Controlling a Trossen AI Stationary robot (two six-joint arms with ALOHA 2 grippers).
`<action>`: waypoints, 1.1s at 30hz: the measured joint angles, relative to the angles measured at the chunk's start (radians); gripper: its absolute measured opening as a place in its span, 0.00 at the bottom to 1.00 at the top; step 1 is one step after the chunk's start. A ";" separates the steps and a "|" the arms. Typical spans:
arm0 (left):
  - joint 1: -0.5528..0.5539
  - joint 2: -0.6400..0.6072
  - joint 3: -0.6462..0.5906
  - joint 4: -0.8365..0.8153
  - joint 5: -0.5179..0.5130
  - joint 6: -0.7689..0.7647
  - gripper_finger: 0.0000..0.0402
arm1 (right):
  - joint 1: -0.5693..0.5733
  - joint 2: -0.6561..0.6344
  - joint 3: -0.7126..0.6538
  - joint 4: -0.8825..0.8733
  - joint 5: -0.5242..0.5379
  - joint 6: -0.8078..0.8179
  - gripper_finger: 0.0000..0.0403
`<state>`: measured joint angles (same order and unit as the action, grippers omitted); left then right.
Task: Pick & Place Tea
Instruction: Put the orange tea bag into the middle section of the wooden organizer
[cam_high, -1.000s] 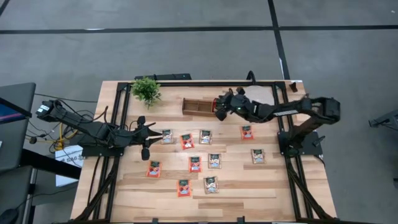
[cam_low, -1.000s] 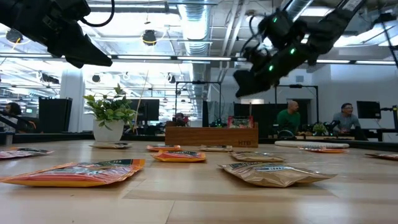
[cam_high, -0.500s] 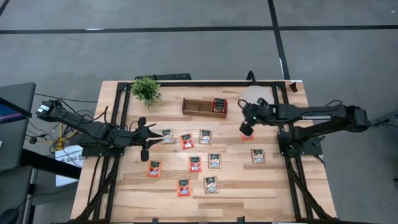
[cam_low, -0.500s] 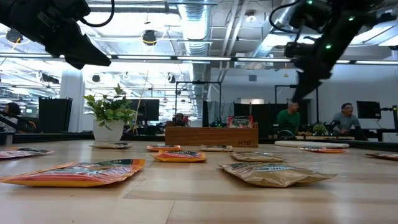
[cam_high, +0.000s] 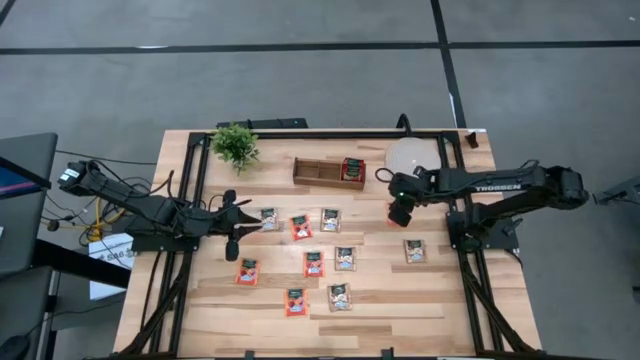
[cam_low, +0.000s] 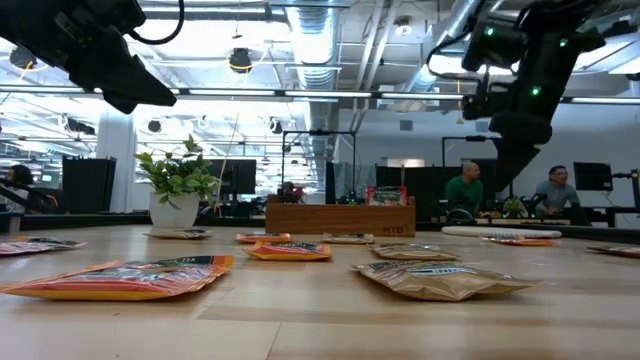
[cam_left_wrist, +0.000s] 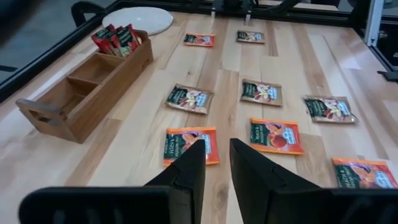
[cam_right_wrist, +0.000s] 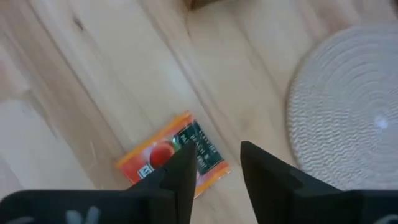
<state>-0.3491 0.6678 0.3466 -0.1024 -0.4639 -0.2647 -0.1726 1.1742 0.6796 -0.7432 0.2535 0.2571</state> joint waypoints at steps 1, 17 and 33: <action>0.000 0.000 0.000 0.000 0.005 0.000 0.17 | 0.000 0.016 0.000 0.000 -0.009 -0.003 0.31; 0.000 0.000 0.000 -0.007 0.020 0.005 0.17 | -0.112 0.263 0.000 0.030 -0.096 -0.066 0.34; 0.000 0.000 0.000 -0.009 0.020 0.006 0.17 | -0.144 0.332 0.004 0.045 -0.121 -0.108 0.24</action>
<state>-0.3491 0.6678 0.3466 -0.1112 -0.4438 -0.2584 -0.3164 1.5063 0.6837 -0.6986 0.1321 0.1486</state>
